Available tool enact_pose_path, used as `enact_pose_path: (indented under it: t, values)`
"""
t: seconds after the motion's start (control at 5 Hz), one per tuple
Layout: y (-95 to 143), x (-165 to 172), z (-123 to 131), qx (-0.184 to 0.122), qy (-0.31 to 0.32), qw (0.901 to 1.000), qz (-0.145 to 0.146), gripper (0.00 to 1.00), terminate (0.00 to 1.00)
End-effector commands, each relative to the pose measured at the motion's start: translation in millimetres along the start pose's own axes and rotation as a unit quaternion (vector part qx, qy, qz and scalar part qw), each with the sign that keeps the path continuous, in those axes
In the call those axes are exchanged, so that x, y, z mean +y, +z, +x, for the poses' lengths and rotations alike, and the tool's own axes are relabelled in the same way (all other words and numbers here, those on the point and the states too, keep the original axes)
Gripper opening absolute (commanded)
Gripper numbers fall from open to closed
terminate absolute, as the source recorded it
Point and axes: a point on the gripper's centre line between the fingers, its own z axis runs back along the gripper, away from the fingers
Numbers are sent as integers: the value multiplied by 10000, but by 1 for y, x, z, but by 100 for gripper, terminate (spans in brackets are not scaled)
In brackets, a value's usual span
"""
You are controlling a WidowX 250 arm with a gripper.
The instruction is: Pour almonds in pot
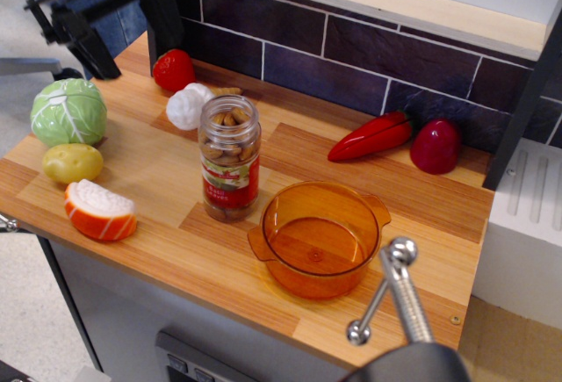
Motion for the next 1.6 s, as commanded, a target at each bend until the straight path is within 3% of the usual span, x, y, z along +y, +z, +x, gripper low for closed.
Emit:
enact_pose_path:
  t: [0.0, 0.6, 1.2, 1.4]
  values:
    - [-23, 0, 5, -86, 256, 9991, 338, 100, 0]
    - [-68, -11, -3, 462, 270, 9959, 723, 100, 0]
    - [-95, -10, -18, 1194, 617, 9851, 1075, 100, 0]
    - [-97, -10, -26, 1281, 474, 9848, 1073, 100, 0]
